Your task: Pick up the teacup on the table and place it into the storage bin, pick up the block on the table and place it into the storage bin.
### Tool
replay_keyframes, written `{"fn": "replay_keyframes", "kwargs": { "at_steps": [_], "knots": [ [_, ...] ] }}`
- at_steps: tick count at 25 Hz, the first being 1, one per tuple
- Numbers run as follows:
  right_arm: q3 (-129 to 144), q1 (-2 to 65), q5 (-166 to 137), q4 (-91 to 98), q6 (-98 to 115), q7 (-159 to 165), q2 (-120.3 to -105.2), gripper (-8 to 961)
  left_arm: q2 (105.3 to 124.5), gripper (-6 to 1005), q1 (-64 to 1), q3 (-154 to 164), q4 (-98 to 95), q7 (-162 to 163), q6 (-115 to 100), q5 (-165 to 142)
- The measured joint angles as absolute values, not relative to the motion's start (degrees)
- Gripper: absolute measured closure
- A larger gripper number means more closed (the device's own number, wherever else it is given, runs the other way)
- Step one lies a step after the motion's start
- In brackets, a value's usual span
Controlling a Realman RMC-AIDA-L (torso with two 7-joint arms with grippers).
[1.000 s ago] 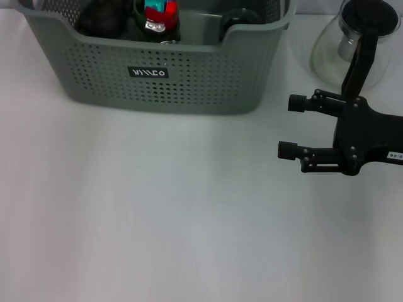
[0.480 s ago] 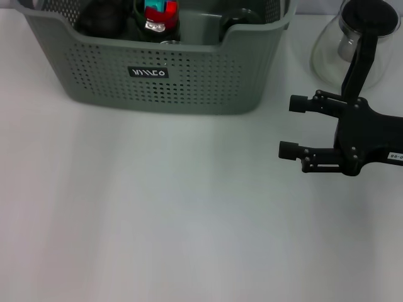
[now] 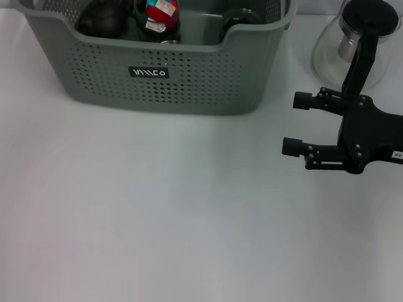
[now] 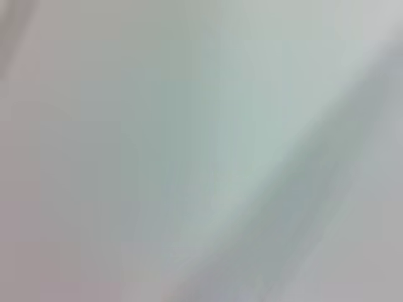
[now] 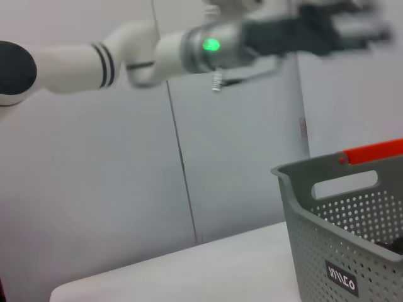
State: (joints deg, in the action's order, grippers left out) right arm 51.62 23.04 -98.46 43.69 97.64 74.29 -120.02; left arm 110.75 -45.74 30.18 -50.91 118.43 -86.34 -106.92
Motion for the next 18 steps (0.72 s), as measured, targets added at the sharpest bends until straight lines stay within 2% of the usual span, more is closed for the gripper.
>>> {"fn": "replay_keyframes", "kwargs": {
  "at_steps": [2, 4, 5, 10, 14, 18],
  "knots": [
    [51.5, 23.1, -98.4, 43.1, 97.7, 73.9, -120.05, 26, 106.94, 325, -42.8, 29.4, -40.7, 107.5, -97.8, -93.5],
    [51.4, 23.2, -98.4, 42.2, 97.8, 72.9, -120.05, 26, 106.03, 283, -39.9, 28.8, -34.4, 98.6, -105.3, -87.4],
    [51.4, 23.3, -98.5, 41.6, 98.0, 72.1, -120.06, 26, 106.15, 262, -38.2, 28.6, -32.3, 94.4, -108.2, -85.6],
    [50.9, 23.4, -98.4, 38.3, 98.7, 67.4, -120.06, 26, 110.65, 234, -28.7, 32.0, -37.2, 85.1, -112.0, -93.1],
    [50.8, 24.1, -98.6, 35.8, 98.2, 66.6, -120.02, 26, 111.92, 233, -25.7, 32.9, -38.8, 80.3, -112.4, -104.0],
    [52.3, 25.3, -98.9, 31.8, 96.3, 62.7, -120.01, 26, 112.84, 233, -25.5, 33.0, -38.5, 77.5, -112.0, -114.9]
  ]
}}
